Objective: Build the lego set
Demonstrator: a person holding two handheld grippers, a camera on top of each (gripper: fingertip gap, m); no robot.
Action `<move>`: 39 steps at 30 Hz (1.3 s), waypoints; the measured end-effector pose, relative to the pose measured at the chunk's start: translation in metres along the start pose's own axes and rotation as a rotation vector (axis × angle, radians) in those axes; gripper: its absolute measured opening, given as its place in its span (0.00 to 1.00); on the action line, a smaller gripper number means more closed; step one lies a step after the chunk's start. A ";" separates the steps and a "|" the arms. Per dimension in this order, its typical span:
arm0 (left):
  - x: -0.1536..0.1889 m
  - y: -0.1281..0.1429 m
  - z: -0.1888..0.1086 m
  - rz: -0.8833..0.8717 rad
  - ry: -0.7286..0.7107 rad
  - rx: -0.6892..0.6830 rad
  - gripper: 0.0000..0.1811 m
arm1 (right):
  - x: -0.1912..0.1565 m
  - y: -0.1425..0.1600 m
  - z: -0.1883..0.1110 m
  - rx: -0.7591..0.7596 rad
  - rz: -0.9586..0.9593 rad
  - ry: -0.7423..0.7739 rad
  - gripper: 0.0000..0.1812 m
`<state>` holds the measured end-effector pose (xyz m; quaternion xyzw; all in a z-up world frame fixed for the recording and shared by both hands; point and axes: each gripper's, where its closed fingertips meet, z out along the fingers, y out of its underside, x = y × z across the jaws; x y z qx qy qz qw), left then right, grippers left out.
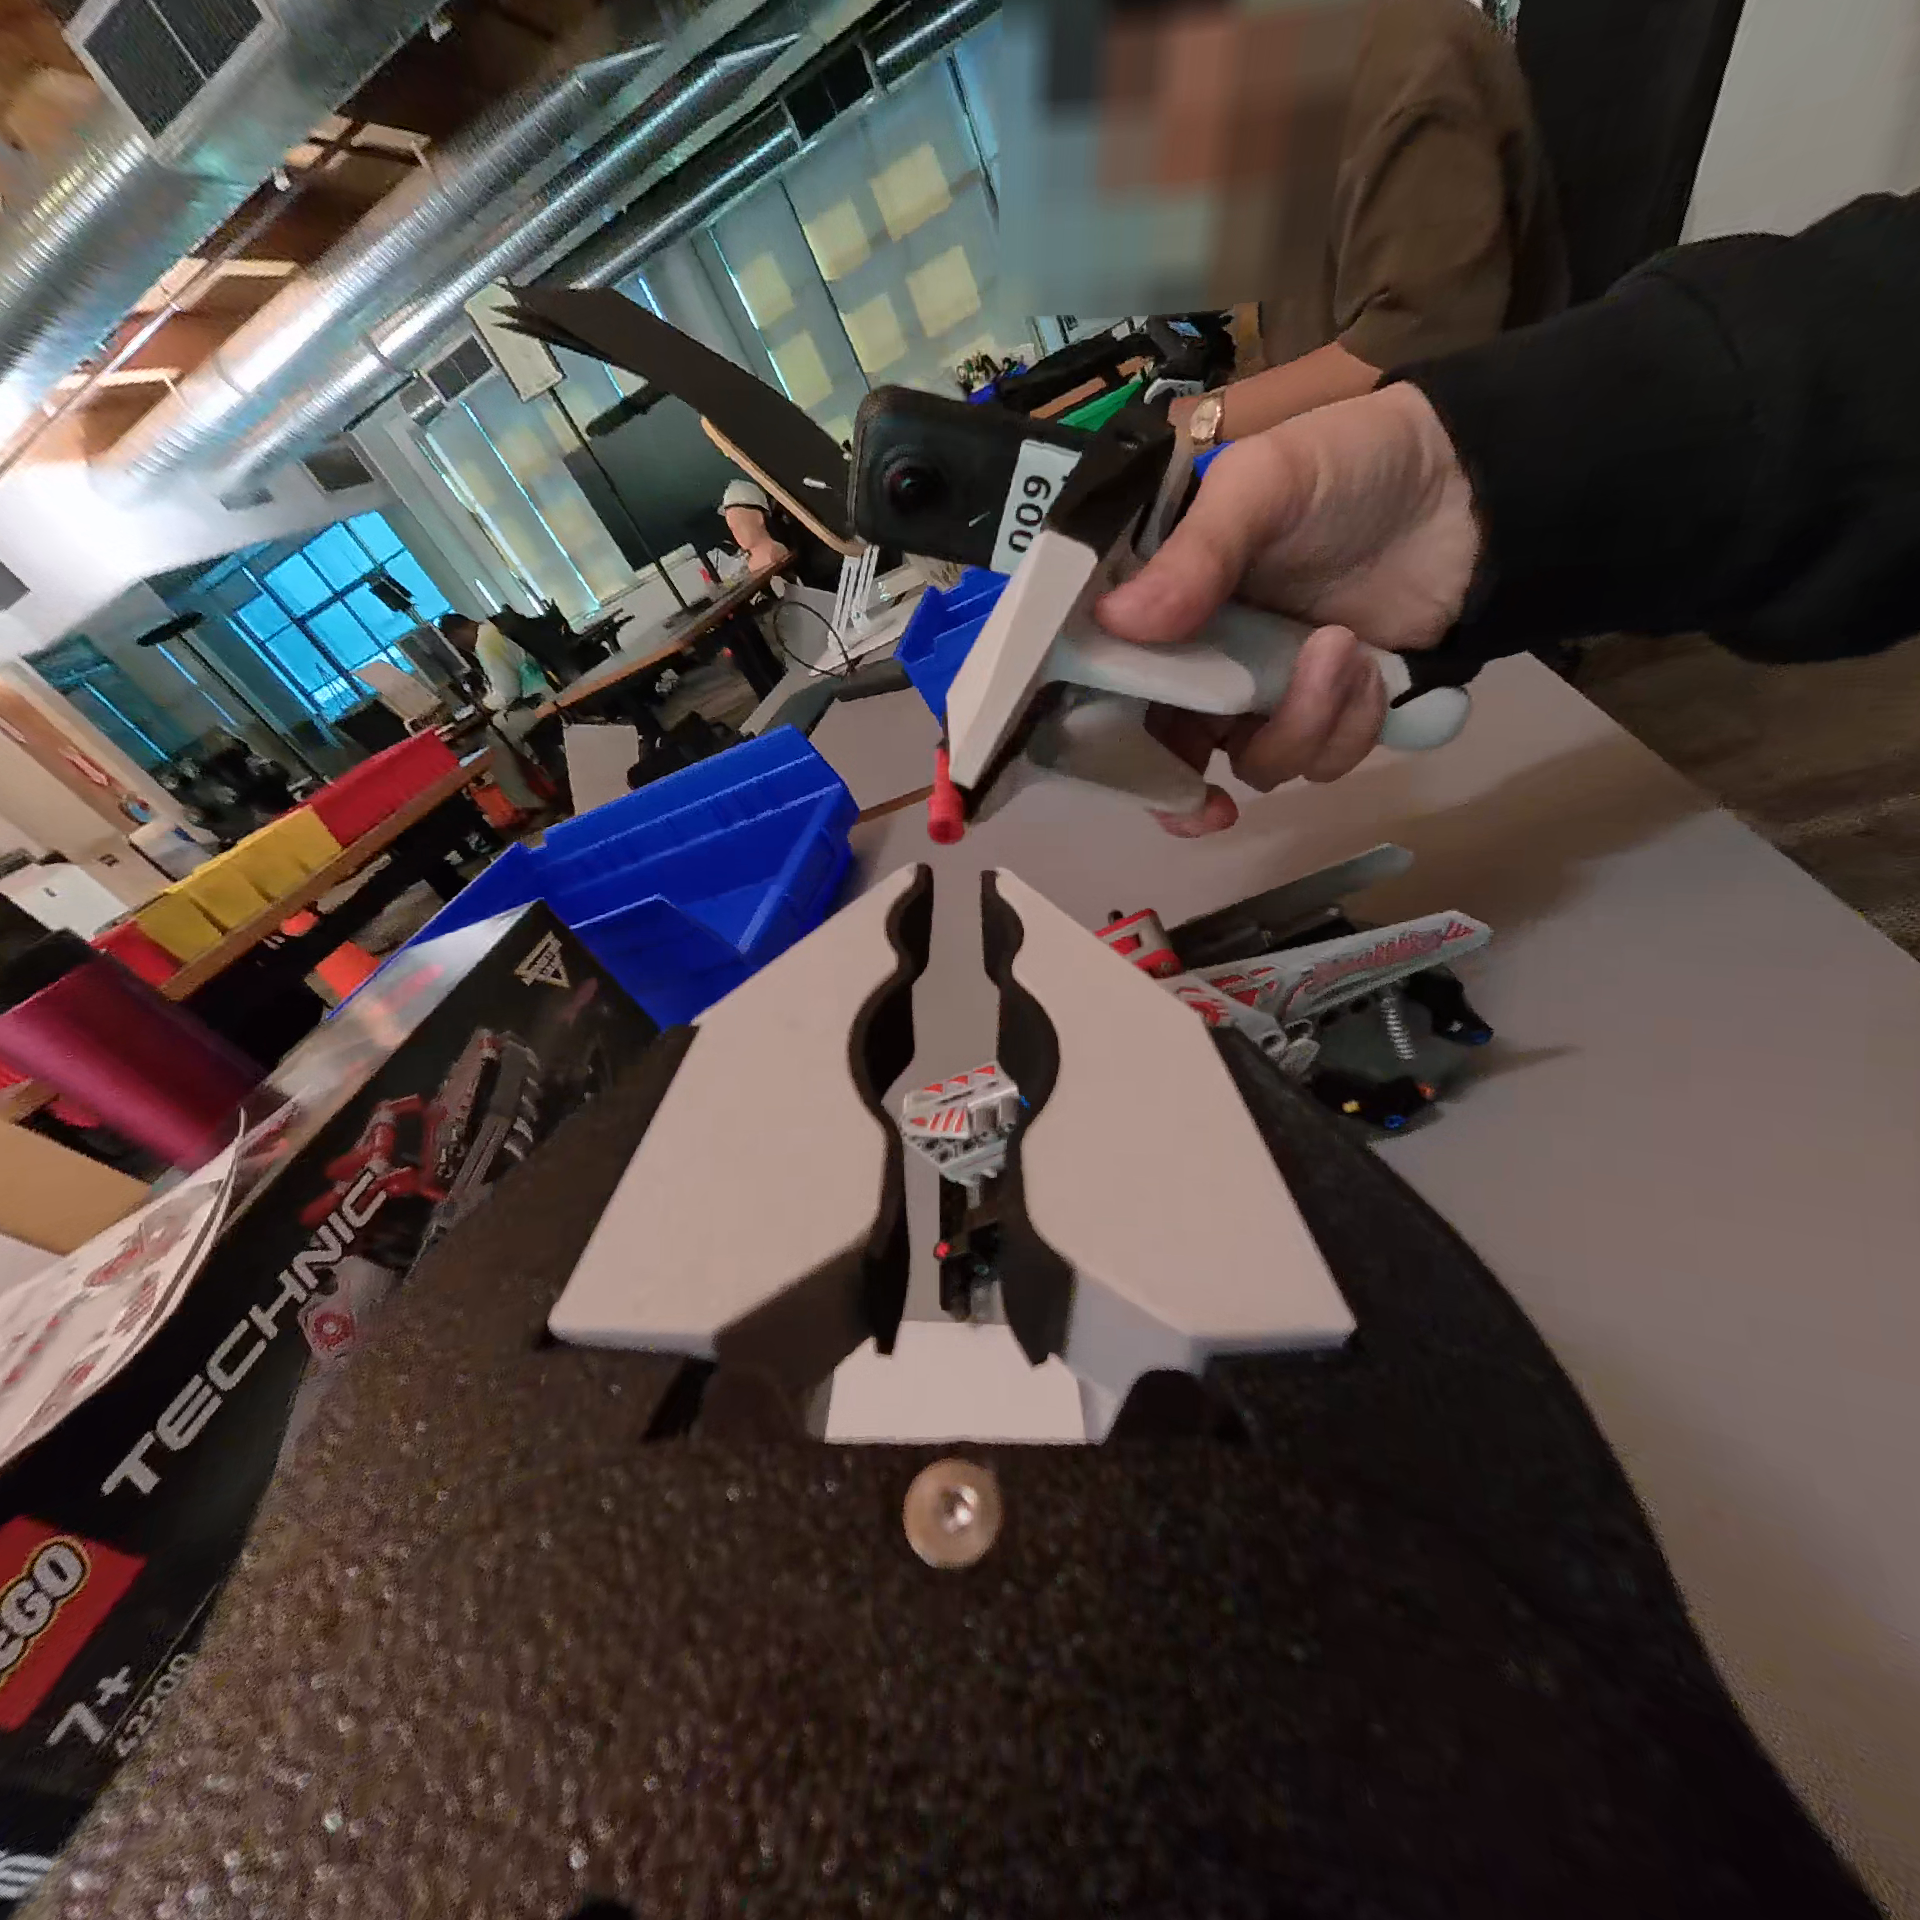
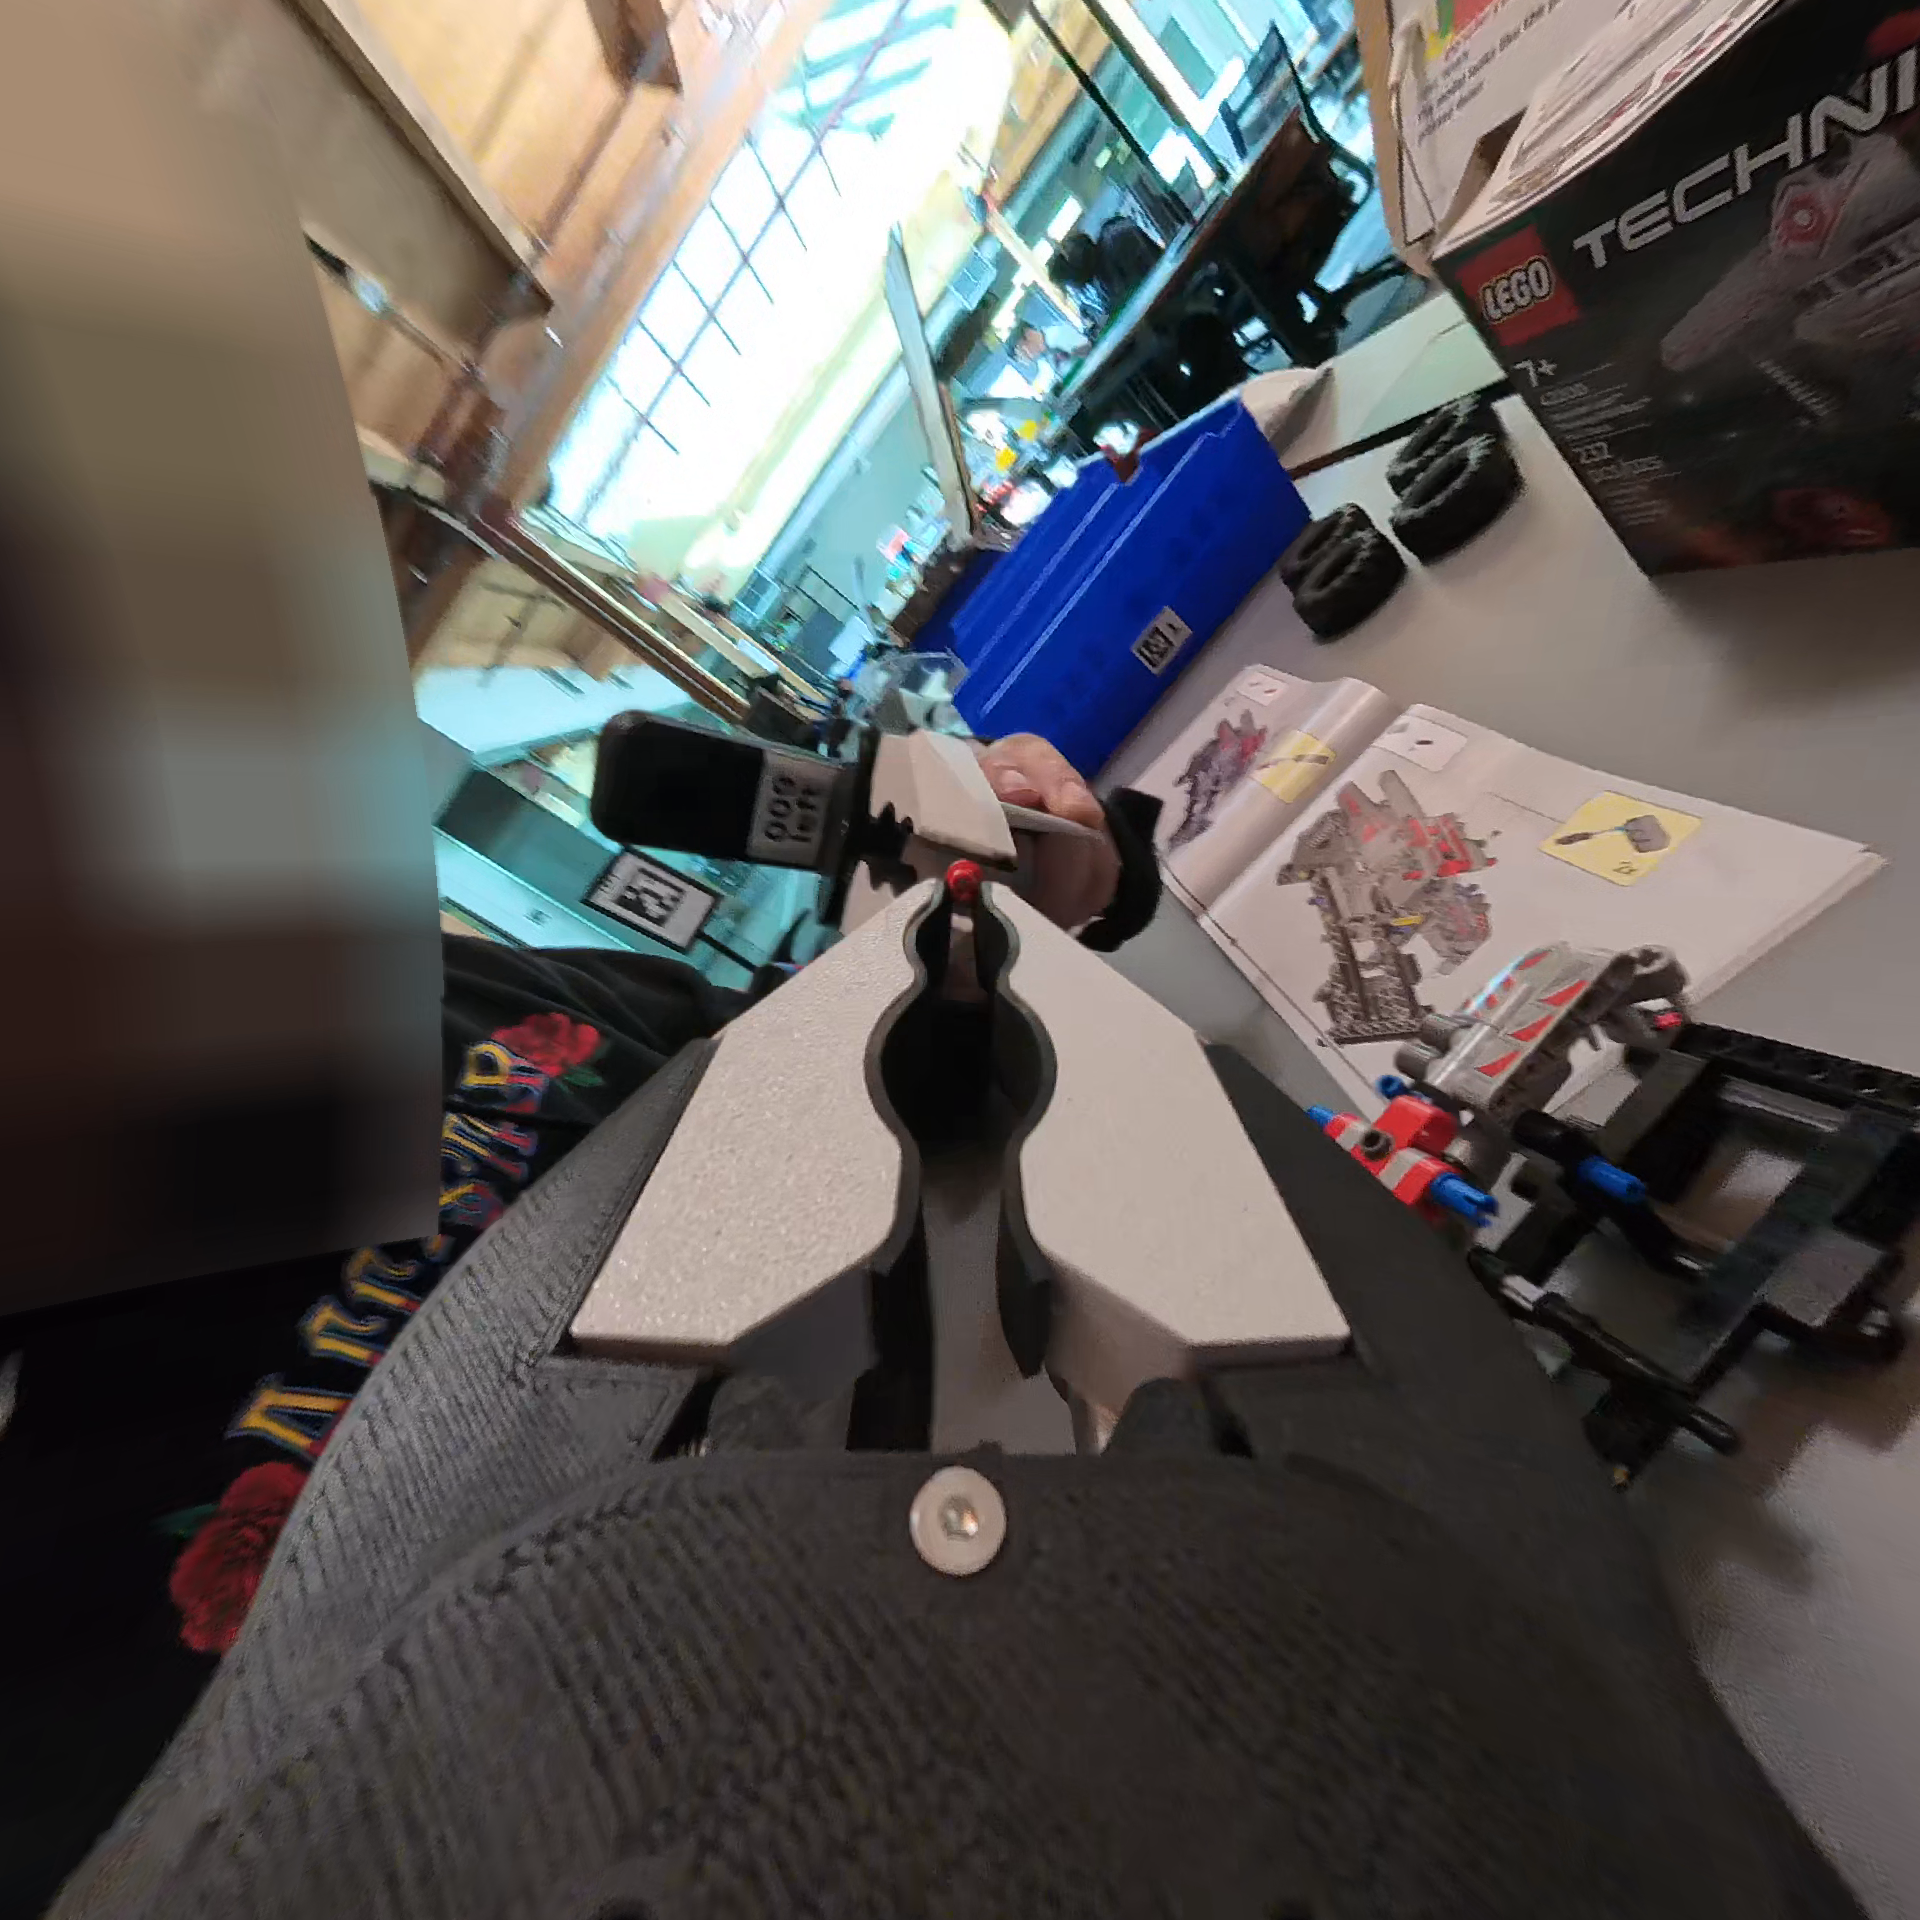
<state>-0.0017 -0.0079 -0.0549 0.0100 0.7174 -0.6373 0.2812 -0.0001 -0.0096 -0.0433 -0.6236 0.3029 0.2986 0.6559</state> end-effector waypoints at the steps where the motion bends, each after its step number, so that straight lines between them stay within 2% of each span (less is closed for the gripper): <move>1: 0.000 0.000 -0.001 -0.001 -0.002 0.008 0.03 | 0.001 0.000 -0.001 0.005 0.019 -0.012 0.01; 7: 0.001 -0.003 0.001 -0.005 -0.004 0.032 0.06 | 0.002 0.007 0.002 -0.005 0.054 -0.037 0.01; 9: 0.002 -0.004 0.002 -0.004 0.001 0.031 0.03 | 0.002 0.008 0.004 -0.006 0.063 -0.044 0.01; 18: 0.003 -0.003 0.003 -0.085 0.028 0.039 0.02 | 0.001 0.009 0.005 -0.023 0.072 -0.064 0.01; 27: 0.005 -0.005 0.004 -0.153 0.078 0.118 0.02 | 0.003 0.010 0.002 -0.011 0.078 -0.071 0.02; 34: 0.006 0.001 0.009 -0.054 0.055 0.023 0.02 | 0.010 0.011 -0.001 -0.005 0.082 -0.040 0.02; 39: 0.009 -0.003 0.012 -0.018 0.053 0.018 0.02 | 0.006 0.012 -0.005 -0.007 0.064 -0.046 0.01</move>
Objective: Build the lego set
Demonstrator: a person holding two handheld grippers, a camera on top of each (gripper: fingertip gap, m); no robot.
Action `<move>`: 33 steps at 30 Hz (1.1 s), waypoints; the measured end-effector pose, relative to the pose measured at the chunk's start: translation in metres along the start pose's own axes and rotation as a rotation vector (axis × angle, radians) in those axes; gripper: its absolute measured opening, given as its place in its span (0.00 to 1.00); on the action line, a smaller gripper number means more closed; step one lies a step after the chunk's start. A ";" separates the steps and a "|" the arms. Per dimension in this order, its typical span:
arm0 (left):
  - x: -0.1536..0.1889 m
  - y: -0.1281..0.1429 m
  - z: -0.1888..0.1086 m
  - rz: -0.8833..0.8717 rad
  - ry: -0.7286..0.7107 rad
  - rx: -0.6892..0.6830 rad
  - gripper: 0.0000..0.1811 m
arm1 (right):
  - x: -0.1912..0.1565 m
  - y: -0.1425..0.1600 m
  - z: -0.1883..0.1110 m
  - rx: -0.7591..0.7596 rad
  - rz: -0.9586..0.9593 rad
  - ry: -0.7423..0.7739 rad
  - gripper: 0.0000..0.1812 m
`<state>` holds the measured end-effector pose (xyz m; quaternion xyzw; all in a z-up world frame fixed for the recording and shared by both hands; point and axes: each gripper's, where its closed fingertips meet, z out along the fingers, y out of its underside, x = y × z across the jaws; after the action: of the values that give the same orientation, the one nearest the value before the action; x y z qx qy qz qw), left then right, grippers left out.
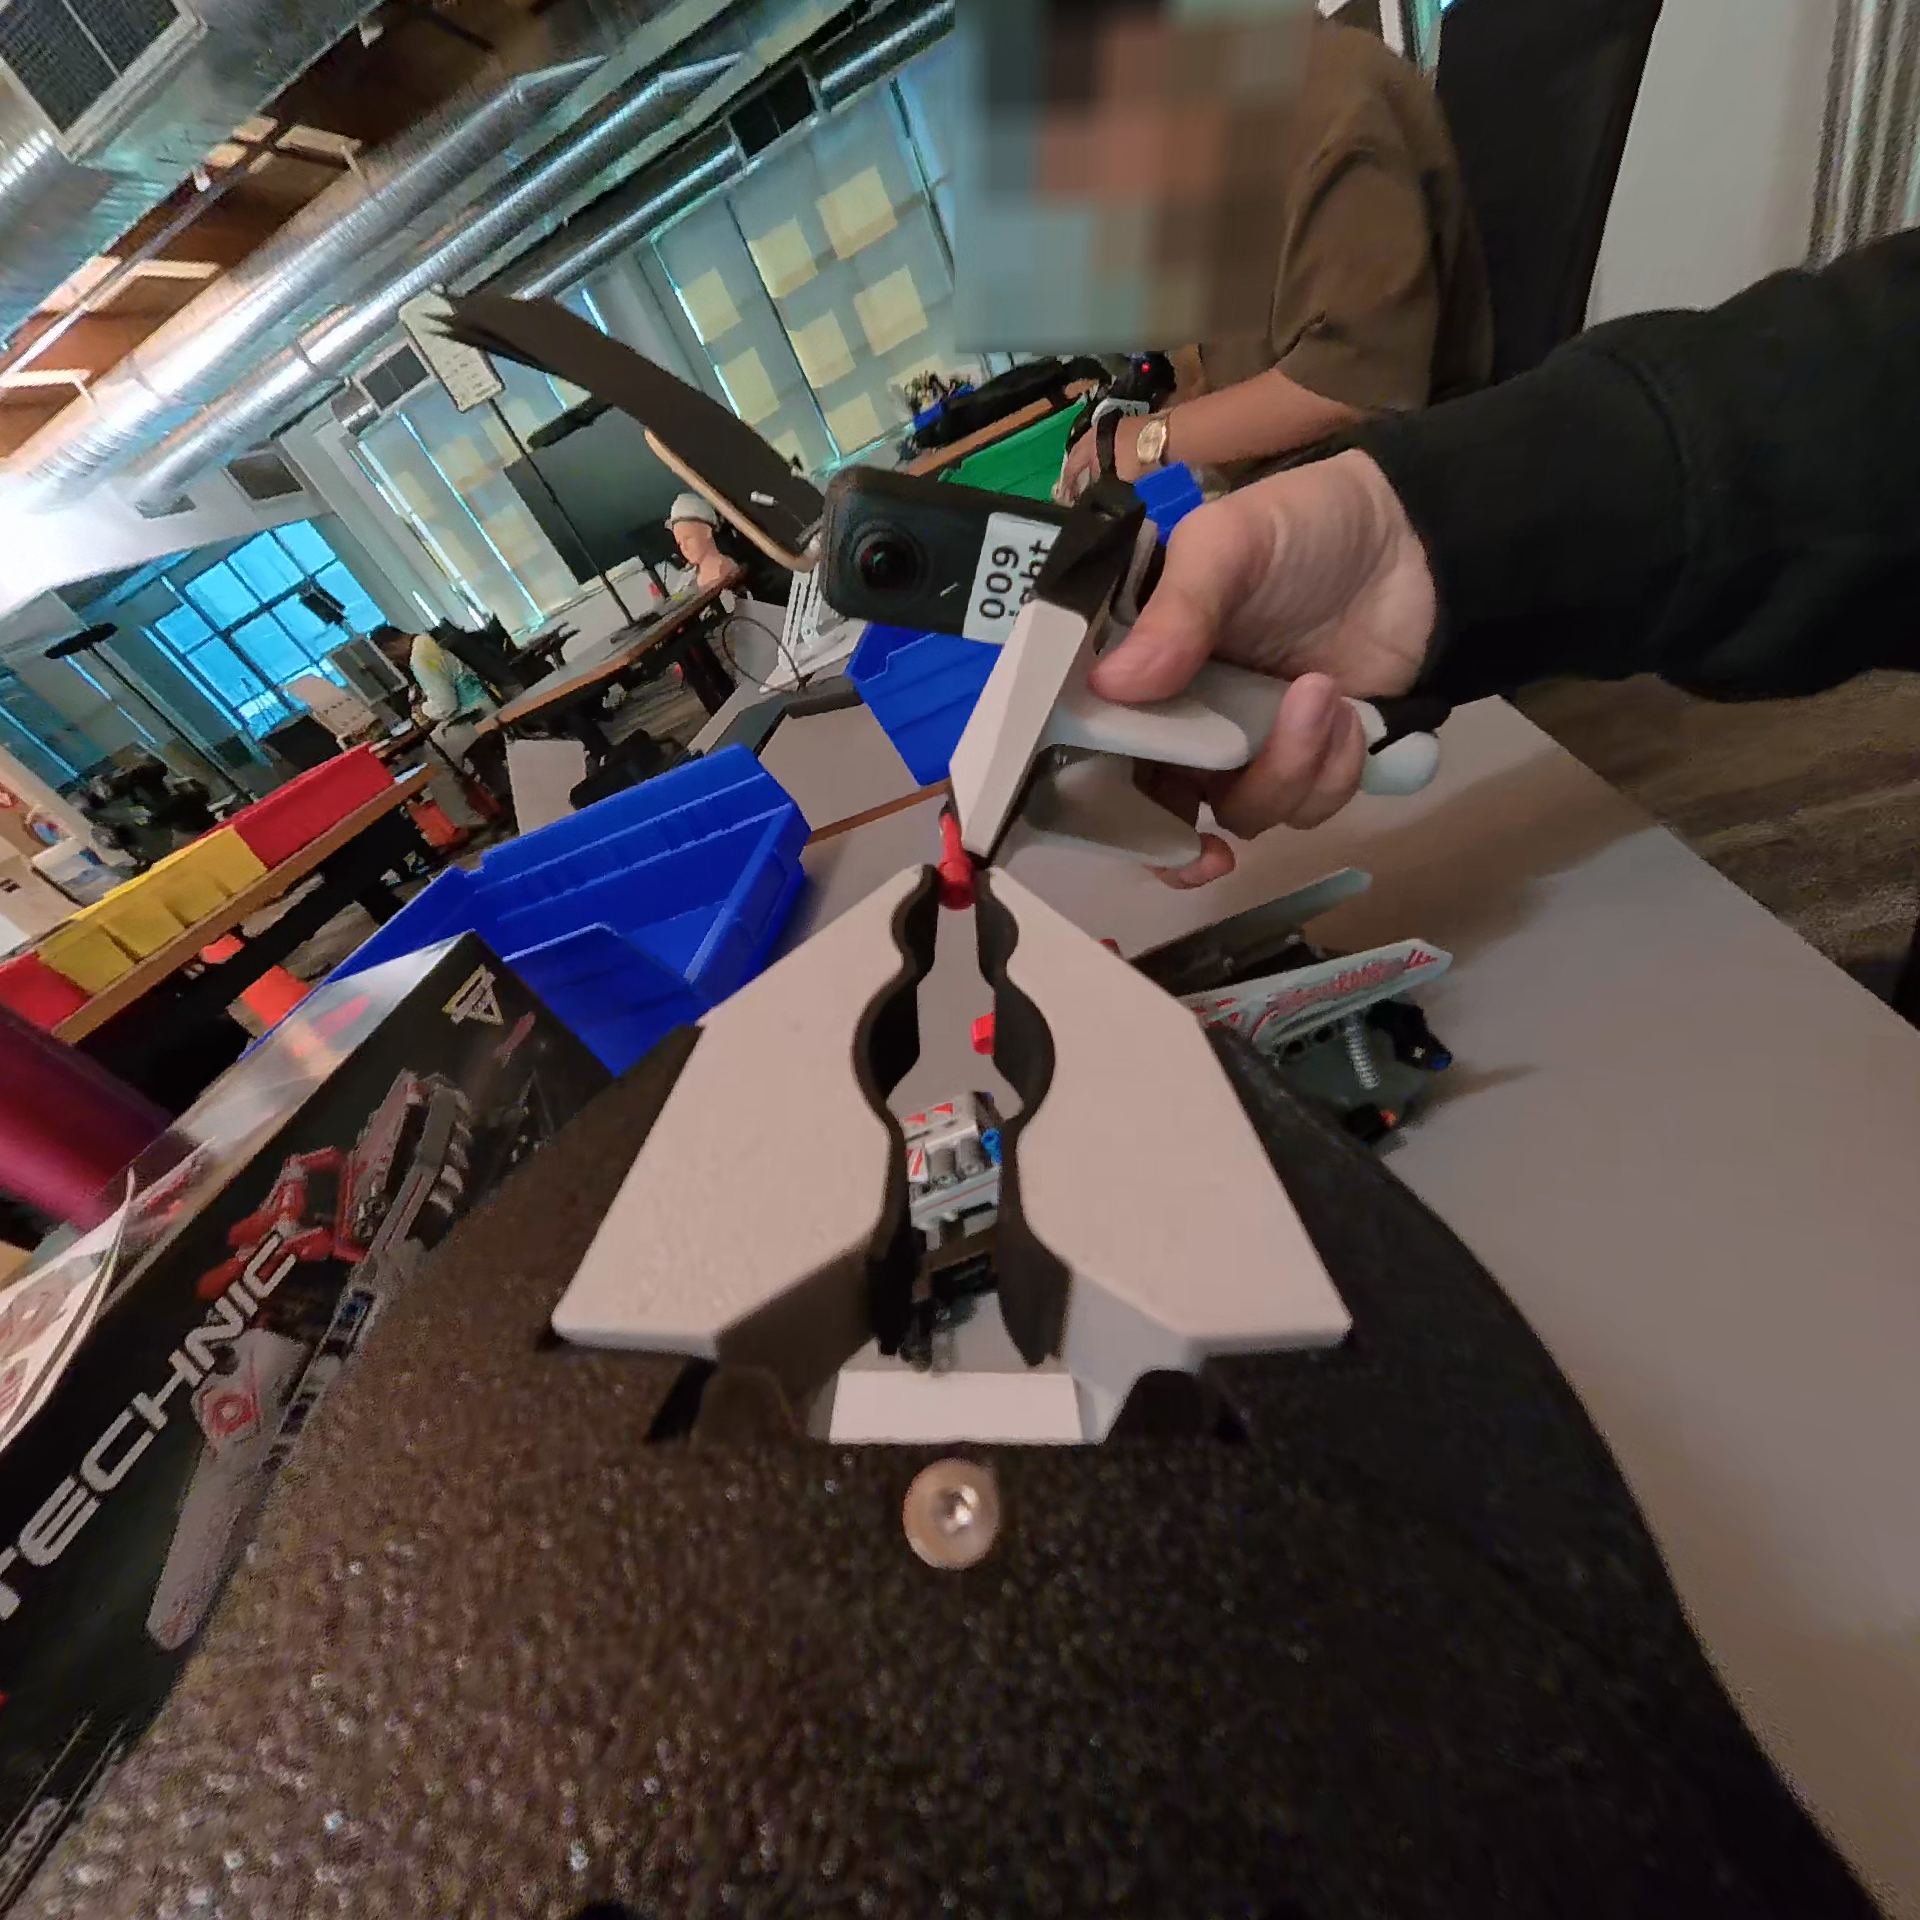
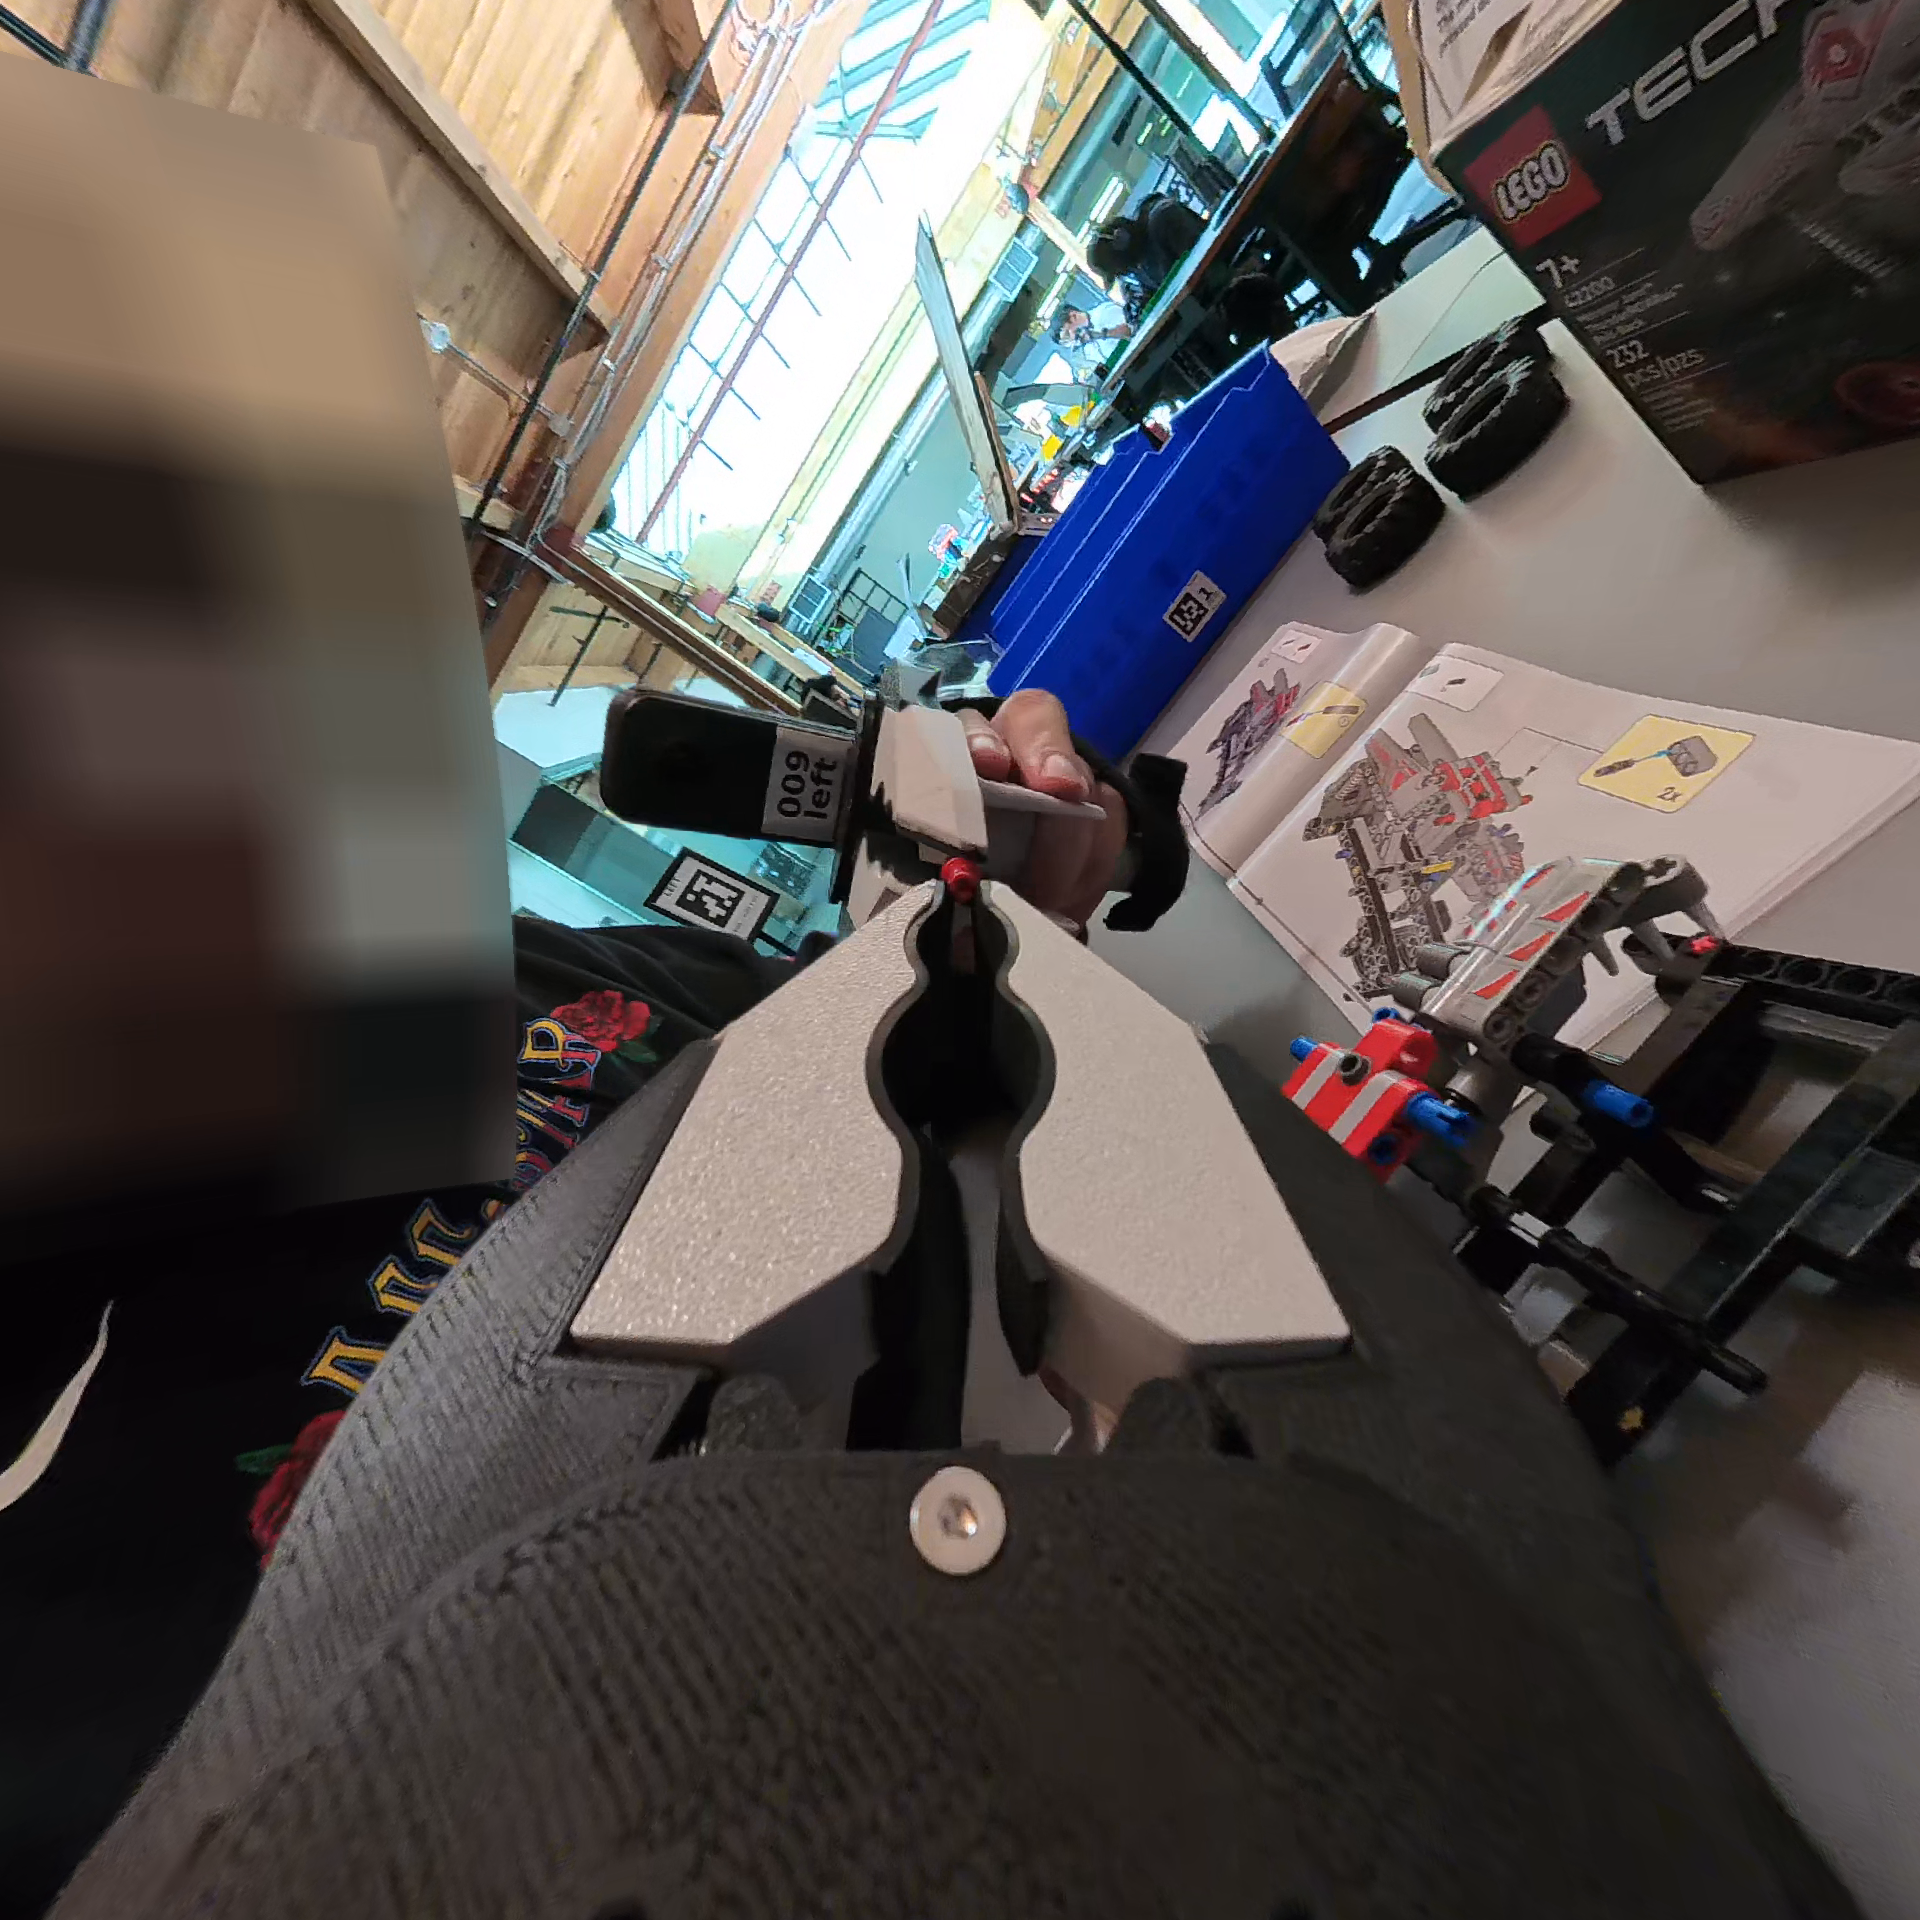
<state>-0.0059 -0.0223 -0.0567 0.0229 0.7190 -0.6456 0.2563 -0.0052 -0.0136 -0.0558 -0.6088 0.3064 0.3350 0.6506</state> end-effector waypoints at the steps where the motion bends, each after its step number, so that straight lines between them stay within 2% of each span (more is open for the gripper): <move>1: 0.000 -0.002 0.000 -0.016 -0.001 0.014 0.02 | -0.002 0.001 -0.001 -0.005 0.001 -0.006 0.01; 4: 0.005 -0.004 0.002 -0.067 0.021 0.031 0.03 | -0.005 0.005 -0.002 -0.009 -0.003 -0.005 0.02; 9: 0.021 -0.009 0.004 0.030 -0.036 0.012 0.02 | -0.012 0.015 -0.010 0.007 -0.012 -0.002 0.01; 12: 0.031 -0.004 0.006 0.075 -0.009 -0.029 0.02 | -0.011 0.027 -0.015 0.013 -0.011 0.015 0.02; 15: 0.036 -0.007 0.004 0.052 0.027 -0.006 0.02 | -0.014 0.033 -0.017 0.031 -0.010 0.013 0.02; 19: 0.033 -0.009 0.002 -0.019 0.055 0.018 0.02 | -0.017 0.032 -0.015 0.044 -0.026 0.028 0.01; 33: 0.022 0.000 -0.001 -0.078 0.084 -0.004 0.02 | -0.007 0.024 -0.006 -0.013 -0.070 0.109 0.02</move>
<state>-0.0256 -0.0276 -0.0650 0.0216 0.7306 -0.6523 0.2008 -0.0288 -0.0193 -0.0641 -0.6407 0.3177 0.2806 0.6402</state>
